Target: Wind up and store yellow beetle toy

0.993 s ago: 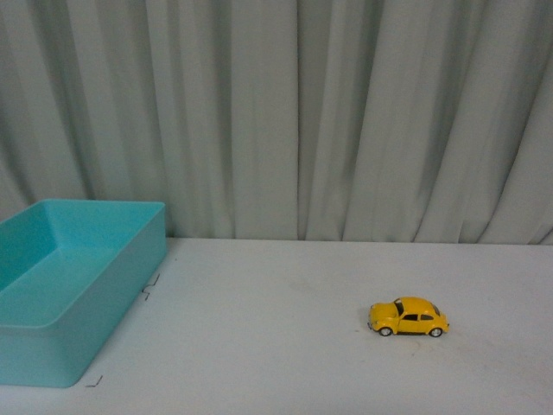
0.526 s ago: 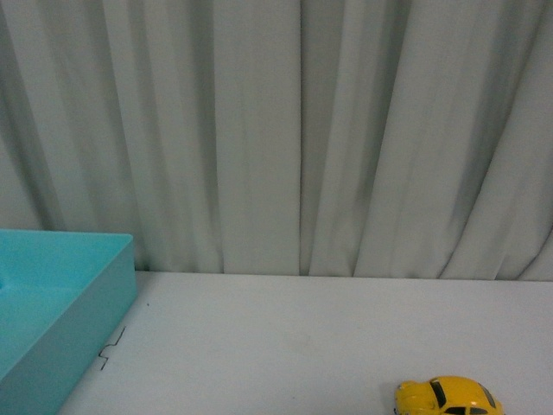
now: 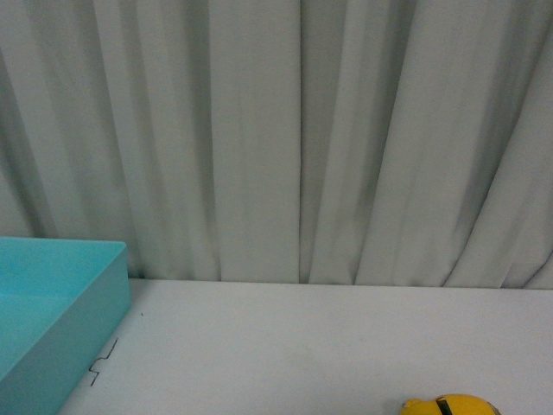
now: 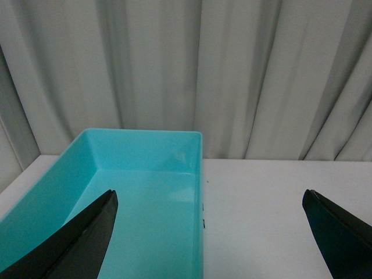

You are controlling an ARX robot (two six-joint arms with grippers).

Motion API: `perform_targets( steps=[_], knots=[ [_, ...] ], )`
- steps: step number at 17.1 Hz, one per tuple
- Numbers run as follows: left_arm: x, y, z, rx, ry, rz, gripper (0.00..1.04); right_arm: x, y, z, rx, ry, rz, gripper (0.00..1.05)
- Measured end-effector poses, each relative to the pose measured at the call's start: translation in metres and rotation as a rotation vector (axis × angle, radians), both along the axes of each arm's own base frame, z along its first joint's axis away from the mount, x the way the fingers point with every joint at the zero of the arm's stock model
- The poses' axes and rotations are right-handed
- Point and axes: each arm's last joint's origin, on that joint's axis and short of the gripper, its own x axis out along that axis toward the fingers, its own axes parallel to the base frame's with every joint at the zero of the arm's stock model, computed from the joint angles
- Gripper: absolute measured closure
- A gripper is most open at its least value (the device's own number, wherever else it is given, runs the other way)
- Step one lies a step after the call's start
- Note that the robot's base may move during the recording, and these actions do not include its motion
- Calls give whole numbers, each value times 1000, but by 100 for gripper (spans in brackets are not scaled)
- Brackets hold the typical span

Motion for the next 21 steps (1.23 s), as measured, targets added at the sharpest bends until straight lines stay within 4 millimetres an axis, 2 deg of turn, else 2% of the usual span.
perform_targets(
  steps=[2, 5, 8, 10, 11, 12, 13, 16, 21],
  knots=[
    [0, 0, 0, 0, 0, 0, 7, 1, -1, -2, 53, 34, 37, 7],
    [0, 0, 0, 0, 0, 0, 7, 27, -35, 8, 180, 6, -7, 7],
    [0, 0, 0, 0, -1, 2, 7, 71, -73, 22, 153, -16, -19, 7],
    [0, 0, 0, 0, -1, 0, 7, 110, -84, 13, 135, 42, 29, 7],
    [0, 0, 0, 0, -1, 1, 7, 135, -84, 8, 136, 88, 102, 7],
    [0, 0, 0, 0, 0, 0, 7, 184, -74, 5, 54, 112, 262, 7],
    [0, 0, 0, 0, 0, 0, 7, 213, -61, 2, -34, 151, 424, 7],
    [0, 0, 0, 0, 0, 0, 7, 240, -47, -10, -186, 227, 685, 7],
    [0, 0, 0, 0, 0, 0, 7, 261, -49, -31, -392, 348, 988, 7]
  ],
)
